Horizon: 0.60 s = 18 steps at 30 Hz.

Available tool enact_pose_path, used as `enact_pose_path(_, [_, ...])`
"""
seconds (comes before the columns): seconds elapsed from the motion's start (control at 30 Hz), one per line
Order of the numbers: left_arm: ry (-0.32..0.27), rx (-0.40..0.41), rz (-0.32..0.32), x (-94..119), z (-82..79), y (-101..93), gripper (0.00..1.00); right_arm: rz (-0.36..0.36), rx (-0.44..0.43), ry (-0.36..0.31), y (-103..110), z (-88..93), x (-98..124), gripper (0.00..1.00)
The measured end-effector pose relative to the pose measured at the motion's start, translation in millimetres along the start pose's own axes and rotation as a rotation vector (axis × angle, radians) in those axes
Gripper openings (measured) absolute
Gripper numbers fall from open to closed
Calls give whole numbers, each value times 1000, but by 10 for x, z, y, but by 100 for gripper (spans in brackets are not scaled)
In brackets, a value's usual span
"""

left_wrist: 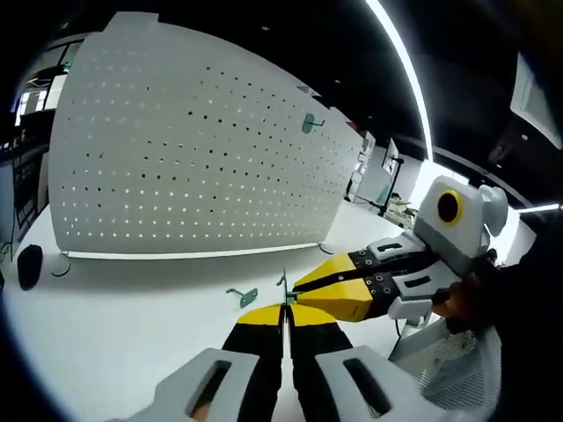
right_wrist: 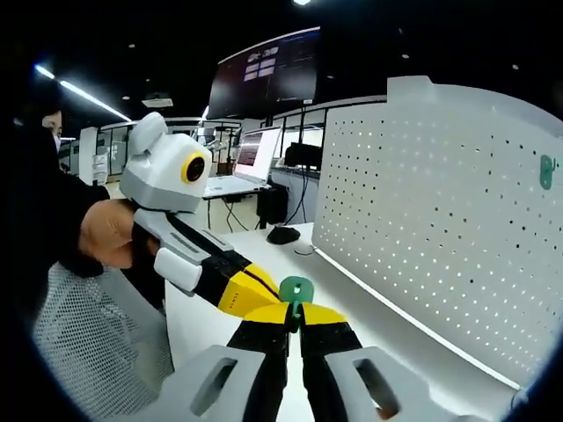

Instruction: Insert the hook assembly into the mounting plate slot until the hook locks in place.

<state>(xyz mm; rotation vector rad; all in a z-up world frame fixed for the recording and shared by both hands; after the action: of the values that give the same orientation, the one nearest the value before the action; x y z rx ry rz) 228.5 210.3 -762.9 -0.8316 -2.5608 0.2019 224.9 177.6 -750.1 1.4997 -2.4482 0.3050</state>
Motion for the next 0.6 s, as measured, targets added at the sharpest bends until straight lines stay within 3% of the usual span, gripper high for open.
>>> enact_pose_path(0.6, [-50,-21,-4,23,-82,-4,15,98,-7,-42,-200,-92,171,0])
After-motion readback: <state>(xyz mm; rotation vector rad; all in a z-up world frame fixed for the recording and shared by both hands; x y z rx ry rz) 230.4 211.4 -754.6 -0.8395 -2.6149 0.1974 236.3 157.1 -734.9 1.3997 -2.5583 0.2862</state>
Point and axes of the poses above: the point that each gripper's makers call its tool centre point, and the gripper's own axes: x roughly backward along the fingers, y roughly to its left, z roughly out of its underside, the point moved 2 cm from there along x, roughly backward along the fingers, and after that the axes turned 12 degrees about -z, right-handed, at the moved point
